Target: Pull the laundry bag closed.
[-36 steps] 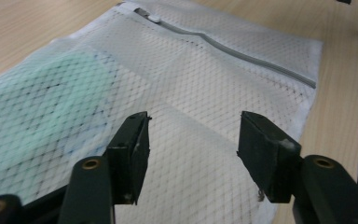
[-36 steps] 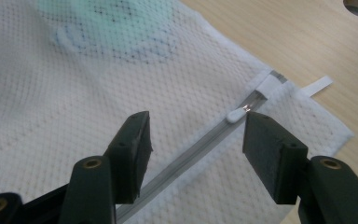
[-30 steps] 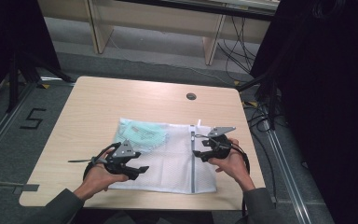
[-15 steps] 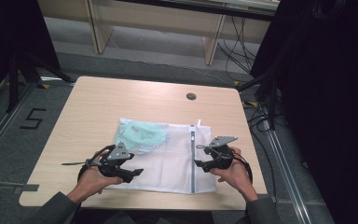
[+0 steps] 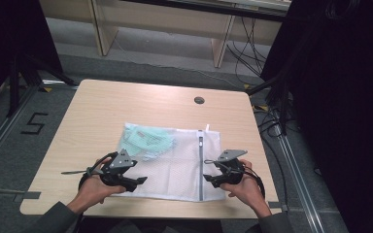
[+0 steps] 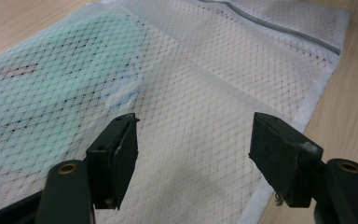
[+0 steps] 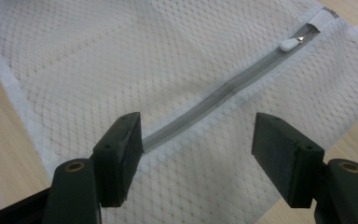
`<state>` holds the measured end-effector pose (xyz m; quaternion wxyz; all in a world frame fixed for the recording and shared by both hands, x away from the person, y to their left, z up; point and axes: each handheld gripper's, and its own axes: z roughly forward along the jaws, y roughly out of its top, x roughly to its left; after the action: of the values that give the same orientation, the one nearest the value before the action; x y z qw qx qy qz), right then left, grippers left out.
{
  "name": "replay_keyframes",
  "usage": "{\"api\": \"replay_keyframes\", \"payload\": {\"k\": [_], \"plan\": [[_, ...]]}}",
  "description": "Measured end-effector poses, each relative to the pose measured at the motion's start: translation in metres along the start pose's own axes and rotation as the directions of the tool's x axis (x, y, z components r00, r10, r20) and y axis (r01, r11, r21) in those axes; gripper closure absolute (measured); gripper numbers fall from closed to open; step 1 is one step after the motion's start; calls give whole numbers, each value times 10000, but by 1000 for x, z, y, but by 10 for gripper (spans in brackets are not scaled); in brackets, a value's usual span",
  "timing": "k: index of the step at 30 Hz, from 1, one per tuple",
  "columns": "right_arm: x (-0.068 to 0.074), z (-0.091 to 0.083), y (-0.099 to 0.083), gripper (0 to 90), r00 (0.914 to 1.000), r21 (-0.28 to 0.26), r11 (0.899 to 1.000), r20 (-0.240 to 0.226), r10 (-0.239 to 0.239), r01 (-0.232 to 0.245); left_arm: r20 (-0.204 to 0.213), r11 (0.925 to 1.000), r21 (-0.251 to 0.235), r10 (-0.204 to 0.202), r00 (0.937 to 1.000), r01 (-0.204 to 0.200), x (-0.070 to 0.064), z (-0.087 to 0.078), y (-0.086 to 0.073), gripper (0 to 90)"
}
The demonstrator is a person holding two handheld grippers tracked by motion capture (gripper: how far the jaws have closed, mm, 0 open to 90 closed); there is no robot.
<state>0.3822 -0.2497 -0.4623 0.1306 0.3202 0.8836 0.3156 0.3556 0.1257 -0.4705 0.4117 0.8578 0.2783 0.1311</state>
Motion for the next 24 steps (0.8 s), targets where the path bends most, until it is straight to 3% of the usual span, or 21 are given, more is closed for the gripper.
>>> {"api": "replay_keyframes", "payload": {"k": [1, 2, 3, 4, 5, 7, 8, 9, 10, 11, 13, 14, 15, 16, 18, 19, 20, 22, 24], "plan": [[2, -1, -1, 342, 9997, 169, 9996, -108, 212, -210, -12, 9998, -34, -199, 9998, 199, -1, 1, -1, 316], [2, 1, -3, 342, 9999, -229, 9997, 36, 117, -116, -32, 9998, -26, -173, 9998, 173, -2, 1, -1, 315], [1, -1, -3, 342, 10000, 79, 10000, -6, -55, 55, -20, 9999, 43, -138, 9999, 138, -3, 1, -1, 315], [3, 0, -5, 343, 10000, 36, 10000, -1, 22, -22, -18, 10000, 48, 11, 10000, -11, -3, 1, -1, 315], [4, 0, -6, 343, 9999, -13, 10000, 41, 96, -96, 63, 9998, -5, -182, 9998, 182, -4, 2, -1, 315], [4, -4, -6, 341, 10000, 260, 9996, 2, -52, 52, -45, 10000, 35, 71, 10000, -70, -4, 0, -1, 313], [6, -1, -8, 340, 9999, -160, 9999, 111, -17, 19, -55, 9999, 39, 108, 9999, -108, -4, -1, -1, 313], [6, -2, -8, 338, 9998, -81, 9999, 128, -121, 122, -16, 10000, -9, -28, 10000, 28, -5, -1, -2, 312], [7, -3, -9, 337, 10000, 19, 10000, 5, 66, -66, -61, 9999, -13, -169, 9998, 169, -6, -2, -2, 312], [9, -3, -10, 338, 10000, 65, 9999, -13, 77, -77, -46, 10000, -27, 17, 10000, -17, -5, -3, -2, 311], [9, -4, -12, 337, 10000, 23, 10000, 38, -29, 29, -52, 10000, -28, -75, 10000, 75, -6, -4, -3, 310], [9, -4, -13, 335, 9999, -24, 9999, 63, -123, 123, -69, 10000, -4, 89, 9999, -89, -6, -5, -3, 308], [10, -4, -14, 333, 10000, 77, 10000, -11, 39, -39, -108, 9999, 30, 112, 9999, -112, -6, -5, -3, 306], [11, -5, -14, 327, 10000, 70, 10000, 34, -11, 11, -81, 9999, -23, -116, 9999, 116, -8, -5, -4, 304], [11, -8, -16, 323, 9999, 363, 9993, -103, 28, -25, -61, 10000, -51, 13, 10000, -13, -7, -6, -4, 301], [12, -5, -18, 318, 10000, -46, 10000, 44, 44, -44, -81, 10000, -63, 0, 10000, -1, -7, -7, -4, 301], [13, -7, -19, 308, 9998, 166, 9997, -23, 175, -174, -39, 9996, -99, -246, 9997, 246, -9, -7, -5, 300], [13, -9, -22, 304, 9998, 173, 9997, 84, 183, -185, -162, 10000, -16, -50, 9999, 50, -8, -10, -5, 294], [12, -11, -24, 293, 9999, 180, 9998, 69, 89, -90, -113, 9995, -69, -302, 9995, 302, -9, -12, -7, 291]]}}
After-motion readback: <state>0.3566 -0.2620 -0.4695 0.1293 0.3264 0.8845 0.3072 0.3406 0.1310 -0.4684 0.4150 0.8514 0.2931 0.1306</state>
